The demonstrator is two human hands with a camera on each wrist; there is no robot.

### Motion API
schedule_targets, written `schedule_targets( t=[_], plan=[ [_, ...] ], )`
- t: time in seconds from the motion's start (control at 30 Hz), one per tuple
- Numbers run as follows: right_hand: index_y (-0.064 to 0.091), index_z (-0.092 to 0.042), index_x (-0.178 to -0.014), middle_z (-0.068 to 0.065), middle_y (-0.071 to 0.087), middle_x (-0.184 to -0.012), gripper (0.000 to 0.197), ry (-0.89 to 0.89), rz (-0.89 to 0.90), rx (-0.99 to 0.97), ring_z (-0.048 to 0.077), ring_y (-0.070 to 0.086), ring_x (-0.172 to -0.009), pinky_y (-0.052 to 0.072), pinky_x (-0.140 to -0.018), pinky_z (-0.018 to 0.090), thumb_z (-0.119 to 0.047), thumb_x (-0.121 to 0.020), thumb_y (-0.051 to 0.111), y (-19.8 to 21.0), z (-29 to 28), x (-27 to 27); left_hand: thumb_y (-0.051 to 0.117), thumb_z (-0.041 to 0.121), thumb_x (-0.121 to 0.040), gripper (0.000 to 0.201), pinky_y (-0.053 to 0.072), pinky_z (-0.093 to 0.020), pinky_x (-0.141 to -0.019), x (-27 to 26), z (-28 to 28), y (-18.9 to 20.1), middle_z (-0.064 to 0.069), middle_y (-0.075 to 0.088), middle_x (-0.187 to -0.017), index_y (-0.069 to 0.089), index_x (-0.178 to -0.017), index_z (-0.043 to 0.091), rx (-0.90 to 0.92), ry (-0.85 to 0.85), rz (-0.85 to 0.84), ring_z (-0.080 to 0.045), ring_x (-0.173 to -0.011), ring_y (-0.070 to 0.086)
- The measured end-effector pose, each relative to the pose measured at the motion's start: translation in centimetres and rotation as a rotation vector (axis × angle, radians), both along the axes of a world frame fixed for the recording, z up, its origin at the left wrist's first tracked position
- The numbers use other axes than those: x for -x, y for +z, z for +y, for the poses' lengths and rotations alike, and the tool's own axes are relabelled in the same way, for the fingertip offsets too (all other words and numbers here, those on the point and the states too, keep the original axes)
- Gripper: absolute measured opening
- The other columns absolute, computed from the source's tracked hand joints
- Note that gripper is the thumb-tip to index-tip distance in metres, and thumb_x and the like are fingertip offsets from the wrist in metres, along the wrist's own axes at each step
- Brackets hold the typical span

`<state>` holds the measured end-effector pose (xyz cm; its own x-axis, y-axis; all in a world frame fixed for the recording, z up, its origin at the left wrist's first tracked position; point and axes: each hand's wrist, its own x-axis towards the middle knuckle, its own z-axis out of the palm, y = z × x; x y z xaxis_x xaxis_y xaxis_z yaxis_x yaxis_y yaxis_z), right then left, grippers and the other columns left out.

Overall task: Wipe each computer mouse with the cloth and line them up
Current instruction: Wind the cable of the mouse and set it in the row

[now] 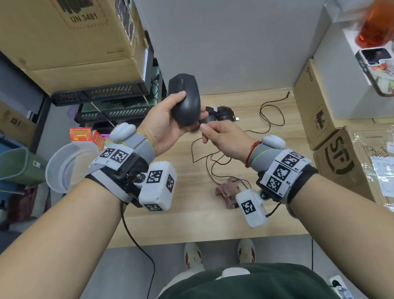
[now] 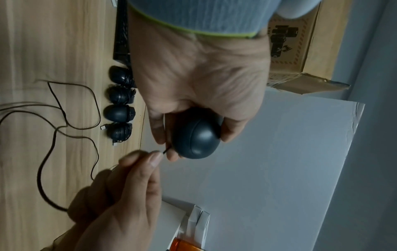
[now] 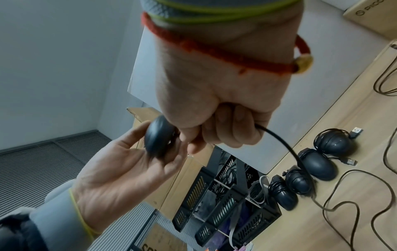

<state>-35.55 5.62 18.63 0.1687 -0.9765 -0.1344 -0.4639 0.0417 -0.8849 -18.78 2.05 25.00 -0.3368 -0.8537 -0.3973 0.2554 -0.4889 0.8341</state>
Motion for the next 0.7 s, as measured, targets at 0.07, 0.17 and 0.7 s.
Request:
schedule_targets(
  t=[0.07,0.17,0.7],
  plan=[
    [0.062,-0.023,-0.067,-0.012,0.033,-0.044,0.04,-0.034,0.032,0.02,0.004,0.034,-0.039,0.024,-0.048,0.023,-0.037,-0.102,0.049,0.0,-0.2,0.6,0.047,0.029,-0.103,0.038,0.057,-0.036,-0.082,-0.6,-0.2,0.0,-0.023,0.069,-0.109,0.054,-0.126,0.0,0.003,-0.025,-0.021,-0.033,-0.102,0.069],
    [0.067,-0.023,-0.069,-0.012,0.034,-0.045,0.039,-0.038,0.045,0.035,0.005,0.031,-0.041,0.024,-0.049,0.023,-0.041,-0.1,0.053,0.5,-0.6,1.3,0.046,0.025,-0.1,0.032,0.055,-0.034,-0.082,-1.2,-0.5,0.3,-0.018,0.071,-0.098,0.058,-0.117,0.0,0.007,-0.002,-0.074,-0.027,-0.091,0.068],
    [0.068,-0.018,-0.069,0.009,0.063,-0.058,0.033,0.002,0.093,0.09,0.015,0.053,-0.052,0.042,-0.056,0.024,-0.04,-0.094,0.064,4.8,-2.6,2.0,0.072,0.021,-0.09,0.018,0.062,-0.033,-0.07,-1.0,-2.0,1.0,-0.009,0.072,-0.083,0.068,-0.098,0.005,0.107,0.039,-0.422,-0.017,-0.072,0.072]
  ],
)
